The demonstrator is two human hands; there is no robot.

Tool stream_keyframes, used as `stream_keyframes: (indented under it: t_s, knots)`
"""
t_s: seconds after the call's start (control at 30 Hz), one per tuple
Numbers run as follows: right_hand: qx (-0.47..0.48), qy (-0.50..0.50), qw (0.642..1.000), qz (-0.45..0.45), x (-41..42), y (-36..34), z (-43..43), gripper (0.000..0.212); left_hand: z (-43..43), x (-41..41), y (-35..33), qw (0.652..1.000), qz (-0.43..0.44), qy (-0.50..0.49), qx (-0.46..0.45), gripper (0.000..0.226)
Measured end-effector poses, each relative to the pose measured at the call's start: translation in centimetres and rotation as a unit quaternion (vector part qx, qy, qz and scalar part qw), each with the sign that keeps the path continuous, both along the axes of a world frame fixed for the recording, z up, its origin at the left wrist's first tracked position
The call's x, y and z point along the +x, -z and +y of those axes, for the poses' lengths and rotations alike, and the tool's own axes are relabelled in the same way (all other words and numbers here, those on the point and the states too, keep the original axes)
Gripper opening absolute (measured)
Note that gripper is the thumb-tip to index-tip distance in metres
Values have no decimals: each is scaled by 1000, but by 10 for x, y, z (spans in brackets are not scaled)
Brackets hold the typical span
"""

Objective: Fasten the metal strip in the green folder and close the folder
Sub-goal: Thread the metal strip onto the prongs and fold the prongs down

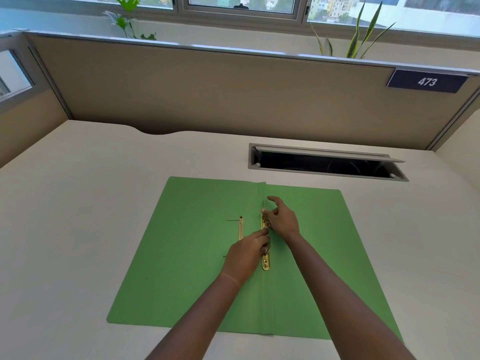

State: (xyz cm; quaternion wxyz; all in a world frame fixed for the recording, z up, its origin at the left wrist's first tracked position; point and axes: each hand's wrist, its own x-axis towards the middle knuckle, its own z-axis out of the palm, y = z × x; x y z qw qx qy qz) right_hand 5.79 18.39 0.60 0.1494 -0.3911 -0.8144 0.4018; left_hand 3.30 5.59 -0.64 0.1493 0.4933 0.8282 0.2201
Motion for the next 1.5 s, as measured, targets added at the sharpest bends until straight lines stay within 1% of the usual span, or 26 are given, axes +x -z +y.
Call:
stream_keyframes:
  t_s: [0.07,0.17,0.27,0.33,0.43,0.53,0.8,0.93,1.0,1.03,1.1,1.2,1.27,1.33,1.4,1.5]
  knots:
    - [-7,-14,1000,4,6,-1,-4,38,0,0,0,1000,-7,0,9,30]
    - [-32,10,998,45,28,5,-16,24,-1,-2,0,999,-30,-5,18,30]
    - [16,38,993,114,61,17,-37,11,-1,-3,1,998,-54,-18,25,33]
    - [64,12,990,125,78,22,-52,12,-2,-2,1,997,-65,-20,32,35]
    - [95,-37,989,105,89,22,-64,16,-3,0,-1,997,-71,-13,39,33]
    - [126,-60,987,75,85,19,-69,18,-4,0,-3,996,-75,-15,42,31]
    - [151,-10,987,59,90,15,-80,13,-4,1,-5,997,-68,-12,34,35]
    - [197,-22,979,39,96,18,-91,14,-3,1,-4,997,-72,-14,33,36]
    - [220,-45,974,5,95,17,-95,16,-3,1,-3,997,-68,-13,33,36]
    - [238,-54,970,-8,94,14,-98,15,-3,1,-3,997,-65,-13,33,36]
    - [285,-76,955,-34,93,9,-100,4,-2,2,-3,997,-62,-13,34,36]
    - [338,-113,931,-77,95,0,-103,24,-3,2,-3,998,-60,-11,32,36]
    - [363,-133,917,-103,98,-2,-101,29,-3,1,-3,998,-58,-9,28,36]
    - [363,-154,912,-116,102,-3,-97,32,-2,1,-2,998,-55,-6,25,36]
    - [363,-174,909,-111,106,-1,-92,28,-1,0,-2,998,-52,-7,24,37]
    - [327,-181,924,-81,108,4,-86,18,-1,-1,-2,998,-54,-7,22,36]
